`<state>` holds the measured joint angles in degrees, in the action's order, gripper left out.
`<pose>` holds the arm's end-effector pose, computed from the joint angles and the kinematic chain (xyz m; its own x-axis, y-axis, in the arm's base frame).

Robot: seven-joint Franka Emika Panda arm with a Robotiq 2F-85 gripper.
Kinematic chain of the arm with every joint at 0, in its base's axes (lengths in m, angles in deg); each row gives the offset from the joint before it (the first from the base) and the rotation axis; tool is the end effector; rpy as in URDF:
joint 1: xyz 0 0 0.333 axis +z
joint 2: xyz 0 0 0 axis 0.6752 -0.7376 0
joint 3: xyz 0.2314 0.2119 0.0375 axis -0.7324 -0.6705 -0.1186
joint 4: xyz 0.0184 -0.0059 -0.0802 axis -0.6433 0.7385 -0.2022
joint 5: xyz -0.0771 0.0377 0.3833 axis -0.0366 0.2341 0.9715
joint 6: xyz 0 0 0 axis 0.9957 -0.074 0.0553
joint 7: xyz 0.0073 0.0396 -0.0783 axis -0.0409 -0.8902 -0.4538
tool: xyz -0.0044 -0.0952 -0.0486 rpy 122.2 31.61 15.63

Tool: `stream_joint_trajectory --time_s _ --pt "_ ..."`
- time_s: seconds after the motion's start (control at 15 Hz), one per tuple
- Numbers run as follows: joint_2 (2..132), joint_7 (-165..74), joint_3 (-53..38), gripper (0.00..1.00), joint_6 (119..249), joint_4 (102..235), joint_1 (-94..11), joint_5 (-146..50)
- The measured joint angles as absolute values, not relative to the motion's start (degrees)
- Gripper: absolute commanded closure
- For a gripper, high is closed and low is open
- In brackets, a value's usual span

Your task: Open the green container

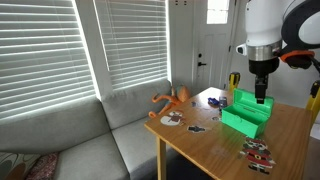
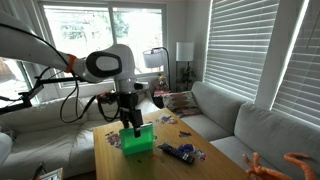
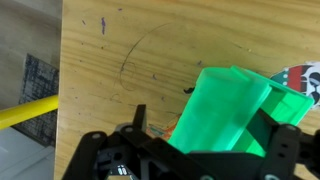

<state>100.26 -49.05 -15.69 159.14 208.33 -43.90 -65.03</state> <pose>0.4472 -0.0036 0.4572 0.9847 0.1295 -0.1169 0.1616 -0.9300 0.3300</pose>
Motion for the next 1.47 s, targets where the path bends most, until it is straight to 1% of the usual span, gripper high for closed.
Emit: stream_joint_trajectory --time_s 0.67,1.0,1.47 --pt "101.61 -48.57 -13.98 0.00 158.27 208.32 -44.23 -65.13" --pt "101.90 -48.57 -13.22 0.00 160.25 208.10 -44.23 -64.67" --pt "105.88 -48.92 -12.10 0.00 161.61 205.93 -44.16 -59.98"
